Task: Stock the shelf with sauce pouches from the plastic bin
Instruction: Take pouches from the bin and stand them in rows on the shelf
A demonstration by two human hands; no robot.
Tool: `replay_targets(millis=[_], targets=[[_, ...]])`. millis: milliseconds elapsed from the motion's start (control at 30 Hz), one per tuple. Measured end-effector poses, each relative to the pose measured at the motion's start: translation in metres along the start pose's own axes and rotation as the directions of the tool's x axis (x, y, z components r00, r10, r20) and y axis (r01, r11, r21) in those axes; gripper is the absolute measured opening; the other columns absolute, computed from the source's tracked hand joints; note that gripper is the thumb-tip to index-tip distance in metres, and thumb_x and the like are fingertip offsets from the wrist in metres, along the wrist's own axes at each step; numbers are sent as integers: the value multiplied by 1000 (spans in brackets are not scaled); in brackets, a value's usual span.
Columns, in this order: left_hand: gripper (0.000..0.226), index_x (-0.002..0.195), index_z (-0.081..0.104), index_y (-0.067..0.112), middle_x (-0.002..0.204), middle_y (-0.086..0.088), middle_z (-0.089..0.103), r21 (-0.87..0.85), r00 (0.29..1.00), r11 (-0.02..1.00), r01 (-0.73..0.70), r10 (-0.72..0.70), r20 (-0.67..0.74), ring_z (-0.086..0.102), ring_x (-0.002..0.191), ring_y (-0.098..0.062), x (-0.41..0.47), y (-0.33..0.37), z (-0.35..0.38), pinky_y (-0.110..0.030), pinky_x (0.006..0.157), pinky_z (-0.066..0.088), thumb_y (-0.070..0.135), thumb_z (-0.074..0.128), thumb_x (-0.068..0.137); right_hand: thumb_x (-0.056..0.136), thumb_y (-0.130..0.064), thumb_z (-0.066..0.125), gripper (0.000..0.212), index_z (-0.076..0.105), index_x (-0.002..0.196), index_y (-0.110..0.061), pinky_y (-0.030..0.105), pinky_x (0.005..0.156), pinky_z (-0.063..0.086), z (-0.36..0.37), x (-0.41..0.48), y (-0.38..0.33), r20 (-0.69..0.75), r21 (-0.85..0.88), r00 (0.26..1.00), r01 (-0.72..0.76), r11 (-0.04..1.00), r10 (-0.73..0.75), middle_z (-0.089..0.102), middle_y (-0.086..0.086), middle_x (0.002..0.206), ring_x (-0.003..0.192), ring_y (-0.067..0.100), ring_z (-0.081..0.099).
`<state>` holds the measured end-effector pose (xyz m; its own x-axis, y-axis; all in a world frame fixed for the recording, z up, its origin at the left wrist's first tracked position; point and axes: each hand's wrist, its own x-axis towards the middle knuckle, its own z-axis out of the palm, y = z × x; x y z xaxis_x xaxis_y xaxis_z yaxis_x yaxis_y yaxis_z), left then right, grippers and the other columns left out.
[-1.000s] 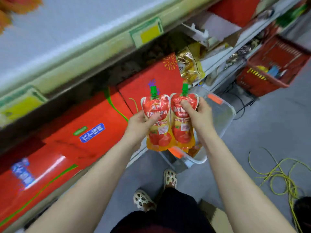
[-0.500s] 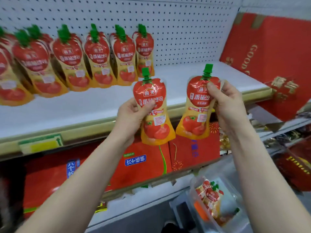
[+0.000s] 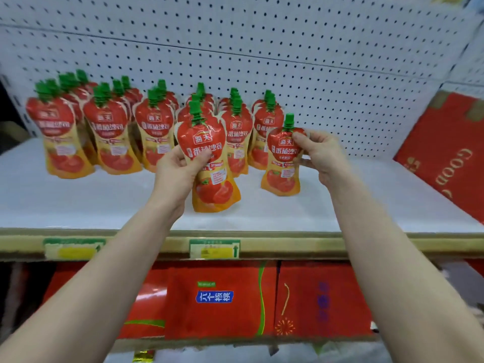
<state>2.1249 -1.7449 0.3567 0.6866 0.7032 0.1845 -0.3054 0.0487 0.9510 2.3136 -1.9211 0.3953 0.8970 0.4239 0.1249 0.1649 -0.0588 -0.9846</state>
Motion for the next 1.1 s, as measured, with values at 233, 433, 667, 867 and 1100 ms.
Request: replay_targets(millis=[233,433,667,867,1100], targets=[[11,95,67,23,97,0,75,43,998,999,-5,8,-62,72,89,-13,17,-12,10,-30,74,56,21,70,85,99,-19,57,27,60,107,6,38,72,54,17,59,22,-8,45,1000,-6,999,6,65,2,80,83,24,57],[15,101,67,23,97,4,75,60,997,998,-1,6,-75,72,87,-8,23,-17,23,-24,69,57,22,69,86,97,-21,60,17,60,89,-6,37,67,51,27,85,26,-7,72,1000,14,997,-14,66,6,82,79,26,57],[26,111,66,16,99,3,76,83,999,997,8,-5,-40,72,90,-10,24,-19,29,-22,69,58,21,70,86,96,-20,60,23,62,100,2,50,81,57,31,93,35,-21,56,996,86,995,-85,68,5,87,80,21,64],[27,111,67,17,102,0,75,127,999,992,19,-24,34,72,95,-14,21,-27,38,-32,83,56,21,71,84,90,-33,66,21,58,107,-24,41,78,59,17,66,28,-248,-150,919,276,950,-306,61,-10,89,79,4,60],[29,111,67,16,100,-1,76,172,991,985,28,-50,125,72,94,-17,26,-41,72,-38,86,57,22,72,84,95,-22,64,5,68,94,-20,30,60,54,19,13,15,411,-33,890,234,972,-200,71,-3,80,69,11,65]])
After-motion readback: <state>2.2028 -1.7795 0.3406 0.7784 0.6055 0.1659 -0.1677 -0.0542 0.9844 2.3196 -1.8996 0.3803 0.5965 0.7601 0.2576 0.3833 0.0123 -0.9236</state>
